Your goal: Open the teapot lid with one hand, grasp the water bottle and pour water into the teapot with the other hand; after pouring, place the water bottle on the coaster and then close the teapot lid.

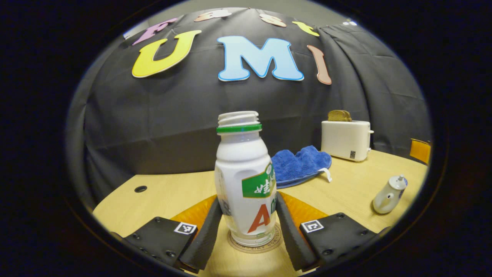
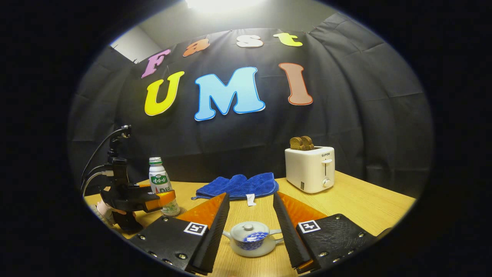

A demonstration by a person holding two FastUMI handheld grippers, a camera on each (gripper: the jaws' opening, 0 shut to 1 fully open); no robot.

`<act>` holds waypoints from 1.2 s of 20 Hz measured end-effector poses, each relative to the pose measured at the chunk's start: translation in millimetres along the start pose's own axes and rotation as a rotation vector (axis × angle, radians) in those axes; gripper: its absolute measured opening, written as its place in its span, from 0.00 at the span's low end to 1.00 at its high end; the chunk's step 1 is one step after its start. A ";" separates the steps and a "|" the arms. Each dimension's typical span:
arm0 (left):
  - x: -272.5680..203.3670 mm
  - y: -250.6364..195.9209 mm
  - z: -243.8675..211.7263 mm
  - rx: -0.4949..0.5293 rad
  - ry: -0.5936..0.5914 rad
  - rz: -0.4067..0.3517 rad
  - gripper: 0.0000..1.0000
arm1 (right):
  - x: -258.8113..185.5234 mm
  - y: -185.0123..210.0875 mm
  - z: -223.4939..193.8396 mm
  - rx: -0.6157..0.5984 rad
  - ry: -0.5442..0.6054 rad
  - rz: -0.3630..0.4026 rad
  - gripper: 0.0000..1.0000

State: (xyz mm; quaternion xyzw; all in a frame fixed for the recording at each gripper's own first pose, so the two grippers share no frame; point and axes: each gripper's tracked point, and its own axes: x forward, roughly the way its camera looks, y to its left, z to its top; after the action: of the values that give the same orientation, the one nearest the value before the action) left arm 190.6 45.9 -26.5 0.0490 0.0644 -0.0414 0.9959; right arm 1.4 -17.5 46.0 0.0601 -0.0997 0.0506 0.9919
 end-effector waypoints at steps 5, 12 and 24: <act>-5.3 5.7 8.8 -0.003 -0.018 0.019 0.97 | 0.8 0.0 -2.3 -0.003 0.006 0.000 0.71; -52.1 10.0 16.8 -0.009 -0.049 0.080 0.90 | -8.5 7.9 3.5 -0.007 -0.014 0.014 0.71; -190.6 -51.6 11.0 -0.026 -0.150 0.107 1.00 | -75.6 37.1 -21.8 -0.057 0.018 0.029 0.71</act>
State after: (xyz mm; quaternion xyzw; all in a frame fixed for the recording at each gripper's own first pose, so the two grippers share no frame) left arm -1.0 8.1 4.8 0.0363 -0.0123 0.0091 0.9992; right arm -72.3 15.3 13.4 0.0298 -0.0929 0.0625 0.9933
